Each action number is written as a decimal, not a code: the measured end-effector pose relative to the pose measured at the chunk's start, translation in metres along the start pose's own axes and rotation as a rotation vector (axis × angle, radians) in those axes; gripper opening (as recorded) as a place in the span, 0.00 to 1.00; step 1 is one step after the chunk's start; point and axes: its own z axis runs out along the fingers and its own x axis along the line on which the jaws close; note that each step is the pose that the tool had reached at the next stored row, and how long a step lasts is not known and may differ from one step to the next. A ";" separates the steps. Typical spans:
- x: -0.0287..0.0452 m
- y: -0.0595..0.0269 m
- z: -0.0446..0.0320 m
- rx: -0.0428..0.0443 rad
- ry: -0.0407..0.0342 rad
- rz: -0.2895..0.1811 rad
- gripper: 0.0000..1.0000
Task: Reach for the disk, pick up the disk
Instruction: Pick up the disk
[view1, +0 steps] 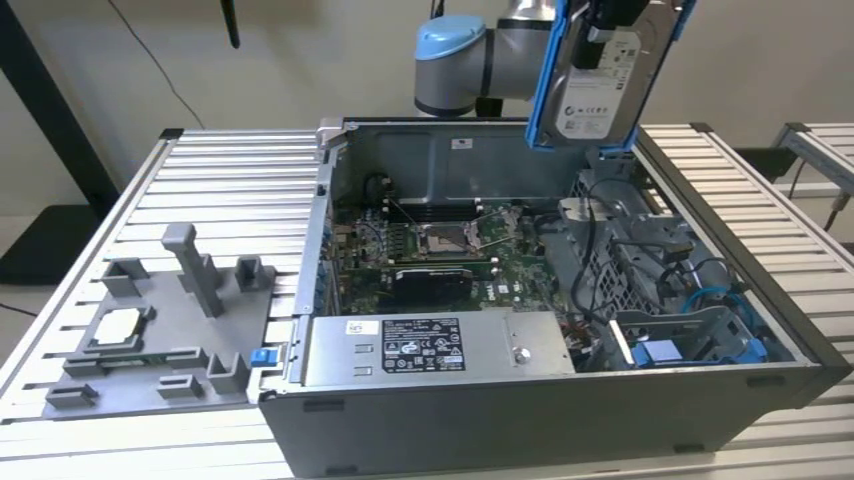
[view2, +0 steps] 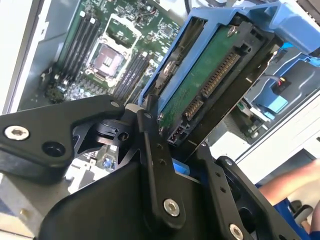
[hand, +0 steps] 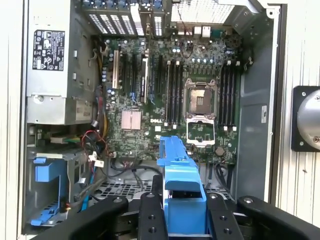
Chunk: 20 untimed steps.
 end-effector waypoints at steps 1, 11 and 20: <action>0.0014 0.0000 -0.0005 0.0000 -0.0001 0.000 0.00; 0.0164 -0.0017 -0.0098 0.0000 -0.0001 0.001 0.00; 0.0424 -0.0026 -0.0097 0.0001 -0.0007 0.002 0.00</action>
